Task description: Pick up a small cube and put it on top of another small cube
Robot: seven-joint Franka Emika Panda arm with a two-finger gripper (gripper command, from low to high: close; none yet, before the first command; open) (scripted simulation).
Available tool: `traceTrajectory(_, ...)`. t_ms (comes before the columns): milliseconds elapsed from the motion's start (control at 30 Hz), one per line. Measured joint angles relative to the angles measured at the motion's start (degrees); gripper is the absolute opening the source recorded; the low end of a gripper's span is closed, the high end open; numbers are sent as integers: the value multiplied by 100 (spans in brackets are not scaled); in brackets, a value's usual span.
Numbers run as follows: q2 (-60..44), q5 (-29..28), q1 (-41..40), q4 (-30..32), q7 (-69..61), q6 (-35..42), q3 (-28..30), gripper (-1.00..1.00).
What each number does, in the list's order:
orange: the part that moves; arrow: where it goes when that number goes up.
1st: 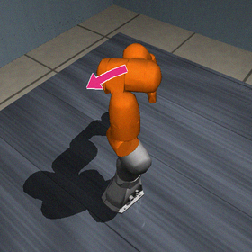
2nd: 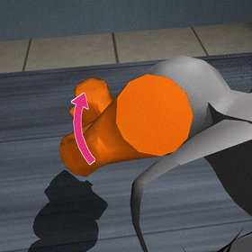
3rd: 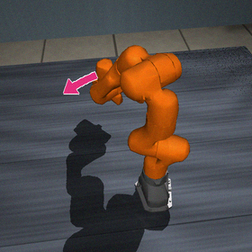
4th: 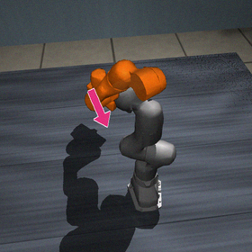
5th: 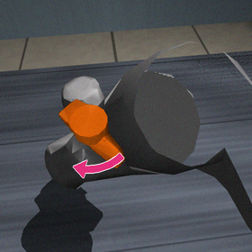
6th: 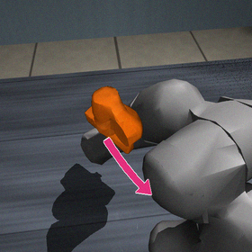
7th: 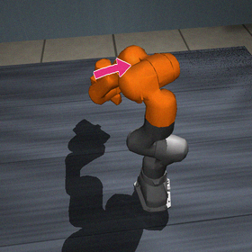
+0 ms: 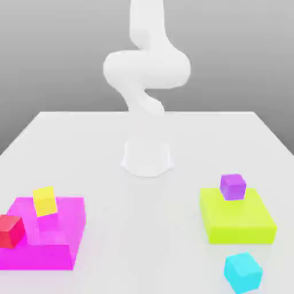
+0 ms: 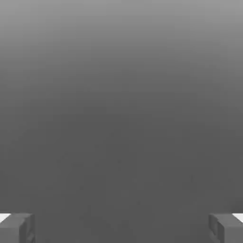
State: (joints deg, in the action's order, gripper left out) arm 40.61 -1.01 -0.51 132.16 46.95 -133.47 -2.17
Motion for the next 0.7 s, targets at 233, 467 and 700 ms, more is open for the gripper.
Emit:
traceTrajectory(233,-1488,-372,-78,110,376,-483,-574,0)
traceTrajectory(467,-2947,-790,-27,216,782,-951,-1012,0)
traceTrajectory(700,-4390,-1087,283,325,1105,-1428,-1234,0)
